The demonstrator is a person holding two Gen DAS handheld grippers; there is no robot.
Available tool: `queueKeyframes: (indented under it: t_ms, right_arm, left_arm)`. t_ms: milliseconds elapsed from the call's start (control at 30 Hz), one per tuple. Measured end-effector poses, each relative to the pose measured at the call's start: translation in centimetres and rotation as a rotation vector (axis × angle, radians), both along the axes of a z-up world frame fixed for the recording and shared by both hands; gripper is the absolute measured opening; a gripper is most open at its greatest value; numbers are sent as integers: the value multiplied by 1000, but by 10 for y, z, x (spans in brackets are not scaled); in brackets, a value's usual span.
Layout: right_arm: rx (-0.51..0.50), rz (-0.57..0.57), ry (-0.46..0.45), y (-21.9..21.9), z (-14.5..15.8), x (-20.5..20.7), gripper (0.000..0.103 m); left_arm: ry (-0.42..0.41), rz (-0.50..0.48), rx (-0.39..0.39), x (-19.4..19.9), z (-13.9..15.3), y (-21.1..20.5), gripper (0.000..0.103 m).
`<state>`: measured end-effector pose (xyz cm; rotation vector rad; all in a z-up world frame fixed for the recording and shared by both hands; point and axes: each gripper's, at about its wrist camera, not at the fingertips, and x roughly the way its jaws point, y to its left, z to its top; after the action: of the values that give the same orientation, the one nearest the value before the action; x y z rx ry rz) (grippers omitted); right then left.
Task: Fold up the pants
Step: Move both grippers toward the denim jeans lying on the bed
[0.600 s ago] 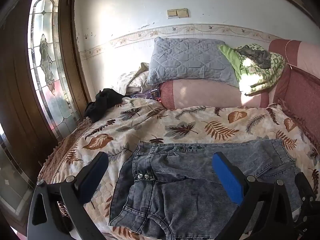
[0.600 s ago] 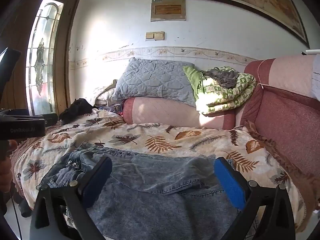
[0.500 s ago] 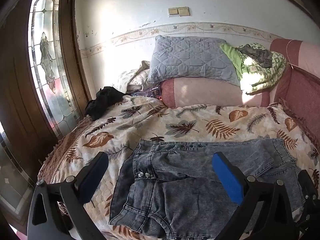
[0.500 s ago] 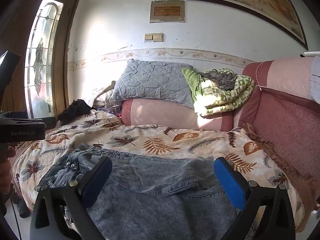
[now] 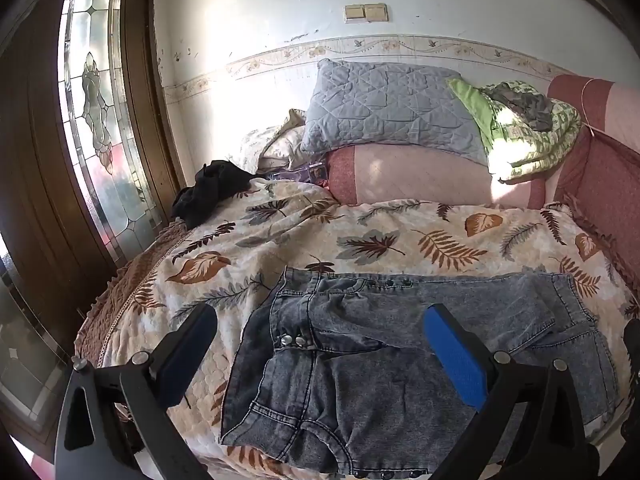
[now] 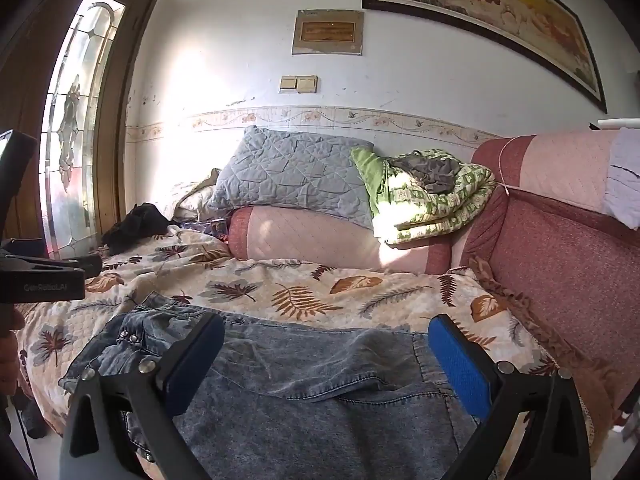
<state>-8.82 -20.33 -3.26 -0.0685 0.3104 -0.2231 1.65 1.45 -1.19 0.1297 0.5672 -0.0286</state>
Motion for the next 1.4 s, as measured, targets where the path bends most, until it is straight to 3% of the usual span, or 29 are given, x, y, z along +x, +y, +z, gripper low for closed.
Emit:
queueKeyframes:
  t_ms: [467, 1000, 1400]
  right_arm:
    - [48, -58, 63, -26, -14, 9, 103]
    - [77, -108, 94, -50, -26, 21, 103]
    - [90, -124, 129, -68, -38, 32, 103]
  left_arm:
    - [69, -52, 24, 8, -21, -23, 103]
    - [89, -96, 55, 23, -31, -52, 103]
    - [126, -86, 83, 42, -46, -46, 103]
